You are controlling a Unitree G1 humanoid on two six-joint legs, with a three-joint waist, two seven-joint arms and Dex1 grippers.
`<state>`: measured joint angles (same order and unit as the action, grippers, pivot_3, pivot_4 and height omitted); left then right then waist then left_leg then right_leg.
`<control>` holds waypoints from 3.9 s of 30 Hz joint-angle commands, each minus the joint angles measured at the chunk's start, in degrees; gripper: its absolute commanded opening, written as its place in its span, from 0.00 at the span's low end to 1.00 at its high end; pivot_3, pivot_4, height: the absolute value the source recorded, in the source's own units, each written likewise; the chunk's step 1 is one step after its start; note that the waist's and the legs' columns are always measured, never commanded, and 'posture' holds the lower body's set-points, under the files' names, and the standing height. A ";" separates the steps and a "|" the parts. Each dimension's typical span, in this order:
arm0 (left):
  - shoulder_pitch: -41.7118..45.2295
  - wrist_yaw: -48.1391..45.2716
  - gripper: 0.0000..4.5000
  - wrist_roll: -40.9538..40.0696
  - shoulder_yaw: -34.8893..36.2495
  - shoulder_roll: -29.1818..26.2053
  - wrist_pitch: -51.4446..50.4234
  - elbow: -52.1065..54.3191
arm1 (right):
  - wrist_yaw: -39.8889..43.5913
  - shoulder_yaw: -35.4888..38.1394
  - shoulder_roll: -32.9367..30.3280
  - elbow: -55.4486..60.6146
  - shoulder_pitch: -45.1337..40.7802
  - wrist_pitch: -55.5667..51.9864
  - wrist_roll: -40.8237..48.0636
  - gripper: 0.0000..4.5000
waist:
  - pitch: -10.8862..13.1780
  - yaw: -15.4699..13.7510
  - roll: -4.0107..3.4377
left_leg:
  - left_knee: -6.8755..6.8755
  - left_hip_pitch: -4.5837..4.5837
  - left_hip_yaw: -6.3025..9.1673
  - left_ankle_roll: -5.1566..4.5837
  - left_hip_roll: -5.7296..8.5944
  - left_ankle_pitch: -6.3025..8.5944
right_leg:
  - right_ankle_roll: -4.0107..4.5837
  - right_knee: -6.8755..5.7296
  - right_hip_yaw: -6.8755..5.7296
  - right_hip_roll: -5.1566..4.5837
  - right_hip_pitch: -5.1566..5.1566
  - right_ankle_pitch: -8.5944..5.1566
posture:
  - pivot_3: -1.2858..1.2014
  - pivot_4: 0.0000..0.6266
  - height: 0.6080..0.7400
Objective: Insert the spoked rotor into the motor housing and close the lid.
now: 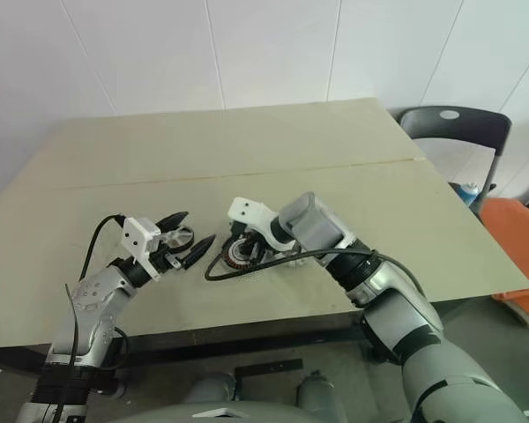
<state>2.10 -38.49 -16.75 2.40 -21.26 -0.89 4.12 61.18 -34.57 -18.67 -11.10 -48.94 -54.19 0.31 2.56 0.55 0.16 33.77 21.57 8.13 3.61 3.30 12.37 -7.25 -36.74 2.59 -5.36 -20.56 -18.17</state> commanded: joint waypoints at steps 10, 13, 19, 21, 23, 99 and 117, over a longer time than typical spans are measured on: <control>1.12 -0.17 1.00 -0.05 0.07 -0.23 0.75 0.21 | 1.68 -1.83 -0.03 -1.34 1.00 -3.87 2.40 0.01 | 0.00 0.05 0.00 | -0.17 0.01 -0.03 -0.01 0.00 0.05 | -0.04 0.21 -0.01 0.00 0.01 -0.01 | 0.52 0.00 1.00; 1.03 -0.17 1.00 -0.06 0.05 -0.27 0.70 0.30 | 1.85 -2.10 -0.27 -1.00 1.04 -3.92 2.51 0.01 | 0.00 0.07 0.00 | -0.20 0.01 -0.03 -0.02 0.00 0.05 | -0.03 0.25 -0.01 0.00 0.02 0.00 | 0.52 0.00 1.00; 0.94 -0.05 1.00 -0.07 -0.07 -0.34 0.62 0.43 | 2.80 -3.11 -1.03 0.23 1.31 -4.22 3.21 0.01 | 0.00 0.06 0.01 | -0.35 0.00 -0.03 -0.02 0.00 0.05 | -0.05 0.38 -0.02 0.00 0.01 0.01 | 0.52 0.00 1.00; 0.95 -0.03 1.00 -0.06 -0.09 -0.33 0.62 0.43 | 3.05 -3.46 -1.20 0.44 1.34 -4.27 3.32 0.01 | -0.01 0.11 0.03 | -0.42 0.00 -0.03 -0.02 -0.01 0.05 | -0.06 0.43 -0.01 0.00 0.01 0.01 | 0.52 0.00 1.00; 0.95 0.01 1.00 -0.03 -0.09 -0.32 0.64 0.40 | 3.13 -3.70 -1.35 0.64 1.42 -4.29 3.39 0.01 | -0.01 0.12 0.02 | -0.48 -0.03 -0.04 -0.02 -0.01 0.04 | -0.06 0.44 -0.01 0.00 0.00 0.02 | 0.52 0.00 1.00; 0.25 0.63 1.00 0.49 -0.56 0.58 1.18 0.65 | -1.19 -2.72 2.44 -9.76 2.71 0.64 -2.75 0.01 | -0.54 0.52 -0.22 | 0.14 -0.31 0.08 0.19 -0.20 0.14 | 0.10 -0.22 0.07 0.29 0.09 -0.20 | 0.52 0.00 1.00; -0.21 0.79 1.00 0.43 -0.55 0.65 1.05 1.16 | -2.12 -4.05 2.32 -10.74 3.47 3.58 -4.62 0.01 | -0.52 0.63 -0.24 | 0.14 -0.29 0.07 0.21 -0.22 0.15 | 0.11 -0.21 0.06 0.24 0.00 -0.21 | 0.52 0.00 1.00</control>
<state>1.74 -38.15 -16.24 1.30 -20.56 -0.72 3.41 60.90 -33.96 -15.83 -16.30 -48.47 -49.18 -1.04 2.04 1.19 -0.08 33.90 21.28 8.20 3.82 3.08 12.52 -7.14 -36.96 2.65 -5.12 -20.58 -18.38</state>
